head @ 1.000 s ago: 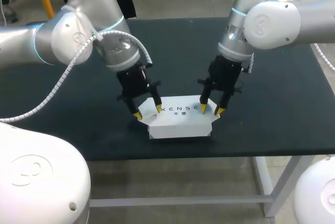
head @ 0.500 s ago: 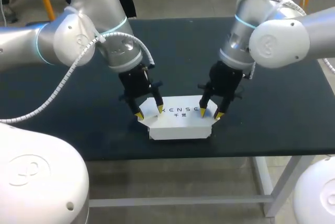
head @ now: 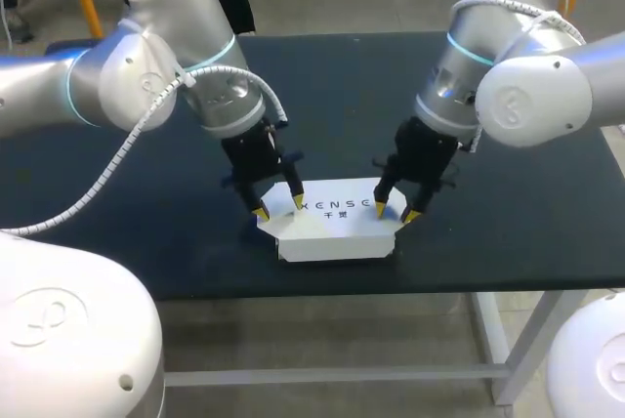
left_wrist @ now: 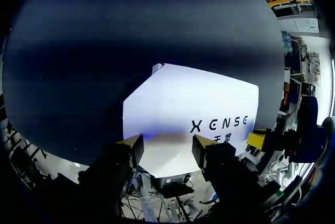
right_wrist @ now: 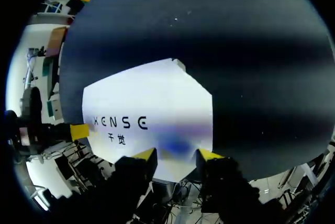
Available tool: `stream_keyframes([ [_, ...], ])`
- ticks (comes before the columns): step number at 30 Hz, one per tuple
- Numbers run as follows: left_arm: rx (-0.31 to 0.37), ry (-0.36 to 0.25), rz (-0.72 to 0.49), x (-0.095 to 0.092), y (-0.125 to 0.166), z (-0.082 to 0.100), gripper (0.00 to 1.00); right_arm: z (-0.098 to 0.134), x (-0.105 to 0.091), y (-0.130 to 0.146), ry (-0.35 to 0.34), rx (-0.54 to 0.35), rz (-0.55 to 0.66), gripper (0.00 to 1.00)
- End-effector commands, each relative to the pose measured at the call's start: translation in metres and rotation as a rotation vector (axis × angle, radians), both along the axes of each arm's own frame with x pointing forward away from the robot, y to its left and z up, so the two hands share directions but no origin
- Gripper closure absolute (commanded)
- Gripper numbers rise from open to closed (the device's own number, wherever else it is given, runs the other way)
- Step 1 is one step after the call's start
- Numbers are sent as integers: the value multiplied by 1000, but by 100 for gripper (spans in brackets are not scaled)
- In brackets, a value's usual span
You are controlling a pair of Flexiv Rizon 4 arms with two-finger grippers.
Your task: Assemble the packaging by folding the flat box into shape, placing the metal phone stand inside, and closing the box properly
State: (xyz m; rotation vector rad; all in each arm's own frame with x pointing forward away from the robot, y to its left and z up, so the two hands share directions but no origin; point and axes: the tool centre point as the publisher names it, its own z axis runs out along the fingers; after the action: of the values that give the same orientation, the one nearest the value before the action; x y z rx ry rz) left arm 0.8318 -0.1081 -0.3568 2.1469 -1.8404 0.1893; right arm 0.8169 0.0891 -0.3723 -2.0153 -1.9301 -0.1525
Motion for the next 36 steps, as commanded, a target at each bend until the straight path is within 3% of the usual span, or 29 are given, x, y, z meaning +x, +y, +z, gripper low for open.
stream_keyframes([
  [1, 3, -7, 3, -3, 0, 0, 36, 1, 0, 0, 1, -1, 1, 38],
  [5, 3, -7, 3, -3, 0, 0, 33, 1, 0, 0, 1, -1, 1, 34],
  [10, 3, -7, 3, -3, 0, 0, 37, 1, 0, 0, 1, -1, 1, 44],
  [13, 3, -7, 3, -3, 0, 0, 38, 1, 0, 0, 1, -1, 1, 39],
  [15, 3, -7, 3, -3, 0, 0, 32, 1, 0, 0, 1, -1, 1, 37],
  [17, 3, -7, 3, -3, 0, 0, 36, 1, 0, 0, 1, -1, 1, 38],
  [18, 3, -7, 3, -3, 0, 0, 35, 1, 0, 0, 1, -1, 1, 34],
  [22, 3, -7, 3, -3, 0, 0, 43, 1, 0, 0, 1, -1, 1, 39],
  [25, 3, -7, 3, -3, 0, 0, 41, 1, 0, 0, 1, -1, 1, 43],
  [29, 3, -7, 3, -3, 0, 0, 46, 1, 0, 0, 1, -1, 1, 50],
  [32, 3, -7, 3, -3, 0, 0, 37, 1, 0, 0, 1, -1, 1, 50],
  [36, 3, -7, 3, -3, 0, 0, 36, 1, 0, 0, 1, -1, 1, 48],
])
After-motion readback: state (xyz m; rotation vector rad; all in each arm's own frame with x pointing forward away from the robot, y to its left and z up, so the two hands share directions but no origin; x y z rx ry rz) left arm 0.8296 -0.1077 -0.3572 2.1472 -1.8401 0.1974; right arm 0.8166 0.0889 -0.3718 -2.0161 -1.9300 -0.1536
